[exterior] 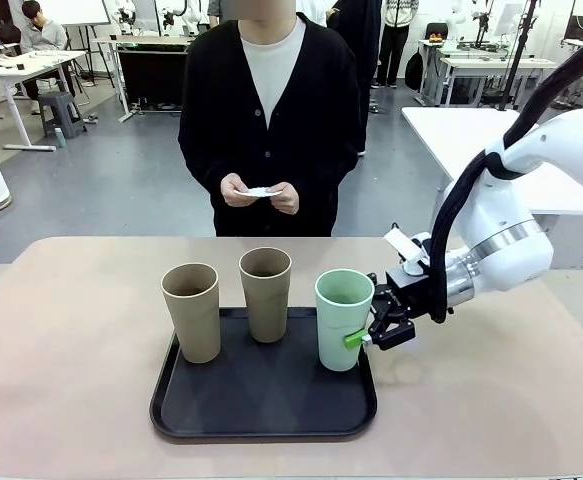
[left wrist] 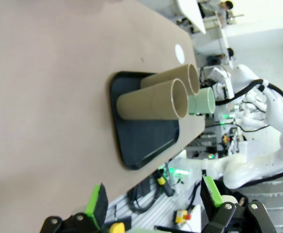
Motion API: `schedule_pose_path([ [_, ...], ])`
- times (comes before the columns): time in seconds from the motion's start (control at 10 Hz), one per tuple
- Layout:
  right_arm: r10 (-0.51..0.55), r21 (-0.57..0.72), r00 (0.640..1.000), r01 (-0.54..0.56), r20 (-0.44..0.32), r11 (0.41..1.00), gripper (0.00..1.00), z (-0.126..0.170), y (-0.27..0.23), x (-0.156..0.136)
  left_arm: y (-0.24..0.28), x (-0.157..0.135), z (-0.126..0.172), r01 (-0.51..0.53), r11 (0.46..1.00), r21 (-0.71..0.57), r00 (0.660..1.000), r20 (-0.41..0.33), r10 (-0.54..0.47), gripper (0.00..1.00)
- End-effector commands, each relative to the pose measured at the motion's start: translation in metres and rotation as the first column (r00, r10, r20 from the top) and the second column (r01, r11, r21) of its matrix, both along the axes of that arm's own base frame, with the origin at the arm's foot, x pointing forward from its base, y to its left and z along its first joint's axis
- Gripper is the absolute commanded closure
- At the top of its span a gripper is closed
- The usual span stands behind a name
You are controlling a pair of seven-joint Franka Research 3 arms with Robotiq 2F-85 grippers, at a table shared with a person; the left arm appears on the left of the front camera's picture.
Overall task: Place coasters on the table and set cups on them.
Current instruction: Pick up one Reusable plastic cup and place it on a coaster set by the human.
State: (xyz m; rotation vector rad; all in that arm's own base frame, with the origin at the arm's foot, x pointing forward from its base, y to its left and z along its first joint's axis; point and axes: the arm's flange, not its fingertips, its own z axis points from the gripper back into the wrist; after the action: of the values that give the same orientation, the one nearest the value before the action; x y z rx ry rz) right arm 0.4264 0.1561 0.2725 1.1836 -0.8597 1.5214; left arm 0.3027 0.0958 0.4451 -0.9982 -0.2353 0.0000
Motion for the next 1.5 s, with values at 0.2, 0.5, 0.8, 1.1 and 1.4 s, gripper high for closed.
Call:
schedule_pose_path([
  [0.2,-0.18,0.04,0.981,0.178,0.065,0.983,0.23,0.114,-0.053,-0.04,-0.001,0.001,0.0,0.003,1.0,-0.01,1.0,0.017,-0.003,0.0],
  [0.5,-0.237,0.046,0.97,0.234,0.061,0.971,0.23,0.152,-0.082,-0.061,-0.001,0.001,0.0,0.003,1.0,-0.01,1.0,0.017,-0.003,0.0],
  [0.8,-0.243,0.051,0.966,0.24,0.089,0.97,0.23,0.16,-0.086,-0.056,-0.001,0.001,0.0,0.003,1.0,-0.01,1.0,0.017,-0.003,0.0],
  [1.1,-0.243,0.051,0.966,0.24,0.089,0.97,0.23,0.16,-0.086,-0.056,-0.001,0.001,0.0,0.003,1.0,-0.01,1.0,0.017,-0.003,0.0],
  [1.4,-0.296,0.047,0.954,0.294,0.046,0.955,0.15,0.158,-0.113,-0.033,-0.001,0.001,0.0,0.003,1.0,-0.01,1.0,0.017,-0.003,0.0],
])
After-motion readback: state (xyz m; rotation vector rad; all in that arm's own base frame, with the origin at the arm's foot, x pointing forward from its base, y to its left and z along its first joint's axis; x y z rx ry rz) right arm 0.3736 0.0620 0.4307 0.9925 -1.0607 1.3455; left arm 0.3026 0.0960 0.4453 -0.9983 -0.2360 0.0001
